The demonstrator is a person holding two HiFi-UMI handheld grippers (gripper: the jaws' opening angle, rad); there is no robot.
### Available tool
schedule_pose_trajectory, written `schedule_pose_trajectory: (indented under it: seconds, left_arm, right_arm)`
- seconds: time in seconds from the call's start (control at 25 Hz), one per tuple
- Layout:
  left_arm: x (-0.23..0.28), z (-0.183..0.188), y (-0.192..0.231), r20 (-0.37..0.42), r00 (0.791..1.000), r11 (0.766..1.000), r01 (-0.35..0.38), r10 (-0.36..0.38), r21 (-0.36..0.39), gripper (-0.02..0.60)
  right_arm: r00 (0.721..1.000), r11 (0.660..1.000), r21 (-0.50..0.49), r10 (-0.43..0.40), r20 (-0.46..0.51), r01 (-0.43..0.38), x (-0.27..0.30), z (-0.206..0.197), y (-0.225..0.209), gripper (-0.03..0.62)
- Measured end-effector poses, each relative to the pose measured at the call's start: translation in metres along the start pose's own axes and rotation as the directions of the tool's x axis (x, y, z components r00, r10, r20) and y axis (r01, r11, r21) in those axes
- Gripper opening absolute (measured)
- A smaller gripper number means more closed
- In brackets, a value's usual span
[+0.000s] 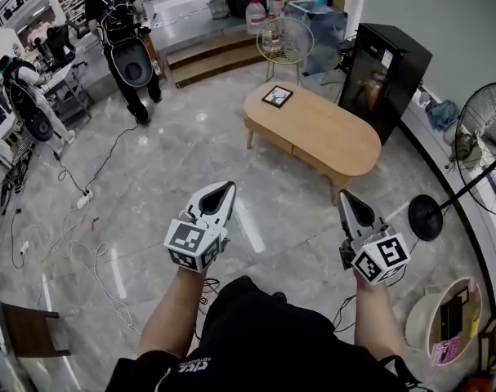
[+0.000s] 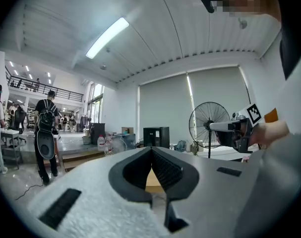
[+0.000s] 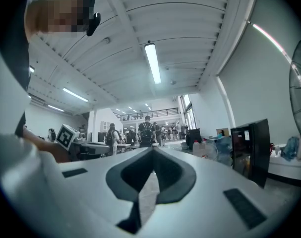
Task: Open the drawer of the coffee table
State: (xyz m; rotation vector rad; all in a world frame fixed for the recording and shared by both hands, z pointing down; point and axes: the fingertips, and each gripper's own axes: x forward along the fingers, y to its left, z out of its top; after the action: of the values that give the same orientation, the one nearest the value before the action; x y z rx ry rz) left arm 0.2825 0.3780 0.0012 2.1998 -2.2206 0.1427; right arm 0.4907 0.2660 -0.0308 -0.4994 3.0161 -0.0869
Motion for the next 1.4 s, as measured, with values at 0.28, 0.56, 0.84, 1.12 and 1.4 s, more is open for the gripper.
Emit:
schedule_pose_trajectory:
  seconds: [0.28, 0.56, 0.84, 1.12, 1.4]
  left_arm:
    - [0.013, -0.013, 0.009, -0.001, 1.0, 0.999, 0.016, -0.016, -0.046, 0.009]
    - [0.048, -0.027, 0.051, -0.013, 0.999, 0.997, 0.032, -0.033, -0.07, 0.009]
    - [0.103, -0.036, 0.136, -0.033, 0.999, 0.996, 0.033, -0.036, -0.083, 0.009]
    - [0.147, -0.034, 0.221, -0.037, 0.999, 0.993, 0.035, -0.039, -0.111, 0.009]
    - [0.178, -0.04, 0.281, -0.04, 0.998, 0.992, 0.047, -0.052, -0.119, 0.009]
  right_arm:
    - [0.999, 1.0, 0.0, 0.015, -0.046, -0.015, 0.015, -0.013, -0.004, 0.005]
    - [0.995, 0.999, -0.014, 0.03, -0.094, -0.032, 0.068, -0.03, -0.017, 0.005]
    - [0.992, 0.999, -0.009, 0.032, -0.122, -0.034, 0.167, -0.038, -0.038, 0.005]
    - [0.987, 1.0, -0.01, 0.027, -0.161, -0.029, 0.261, -0.046, -0.048, 0.005]
    - [0.985, 1.0, -0.022, 0.007, -0.172, -0.011, 0.321, -0.049, -0.06, 0.006]
